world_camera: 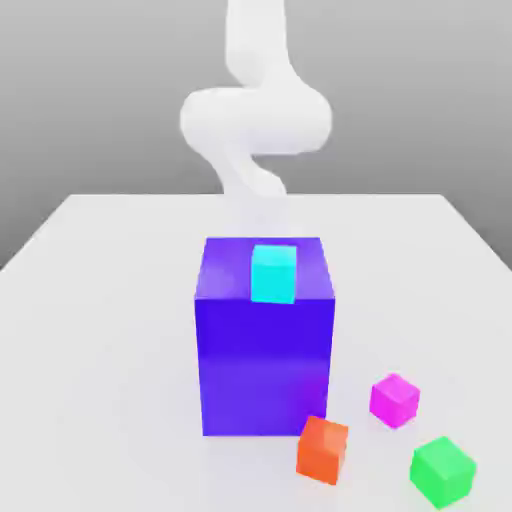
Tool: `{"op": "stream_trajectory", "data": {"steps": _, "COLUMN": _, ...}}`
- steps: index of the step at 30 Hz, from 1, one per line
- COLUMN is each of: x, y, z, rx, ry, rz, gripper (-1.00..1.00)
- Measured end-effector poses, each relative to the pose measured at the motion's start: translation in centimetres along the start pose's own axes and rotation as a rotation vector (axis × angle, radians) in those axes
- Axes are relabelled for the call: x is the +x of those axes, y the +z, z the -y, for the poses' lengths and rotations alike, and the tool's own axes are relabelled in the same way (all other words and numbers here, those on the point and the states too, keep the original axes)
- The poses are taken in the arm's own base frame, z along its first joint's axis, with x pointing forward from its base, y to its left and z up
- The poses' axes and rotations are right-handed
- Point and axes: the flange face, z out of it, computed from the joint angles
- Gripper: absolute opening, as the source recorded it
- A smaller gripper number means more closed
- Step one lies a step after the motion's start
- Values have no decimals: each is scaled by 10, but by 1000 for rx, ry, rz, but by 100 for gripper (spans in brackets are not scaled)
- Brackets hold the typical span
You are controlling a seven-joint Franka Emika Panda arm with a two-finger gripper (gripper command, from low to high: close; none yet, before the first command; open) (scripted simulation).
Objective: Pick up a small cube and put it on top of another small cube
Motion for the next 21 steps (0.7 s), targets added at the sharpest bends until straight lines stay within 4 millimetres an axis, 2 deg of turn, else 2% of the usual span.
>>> {"op": "stream_trajectory", "data": {"steps": 2, "x": -22, "y": 52, "z": 6, "rx": -31, "ry": -49, "rz": 71, "gripper": 0}}
{"op": "stream_trajectory", "data": {"steps": 5, "x": -62, "y": 119, "z": 8, "rx": -75, "ry": -121, "rz": 168, "gripper": 0}}
{"op": "stream_trajectory", "data": {"steps": 8, "x": -110, "y": 178, "z": 3, "rx": -119, "ry": -195, "rz": 261, "gripper": 0}}
{"op": "stream_trajectory", "data": {"steps": 11, "x": -164, "y": 228, "z": -9, "rx": -166, "ry": -272, "rz": 350, "gripper": 0}}
{"op": "stream_trajectory", "data": {"steps": 16, "x": -259, "y": 291, "z": -47, "rx": -247, "ry": -406, "rz": 494, "gripper": 0}}
{"op": "stream_trajectory", "data": {"steps": 18, "x": -302, "y": 307, "z": -66, "rx": -276, "ry": -474, "rz": 552, "gripper": 0}}
{"op": "stream_trajectory", "data": {"steps": 21, "x": -353, "y": 326, "z": -101, "rx": -326, "ry": -549, "rz": 625, "gripper": 0}}
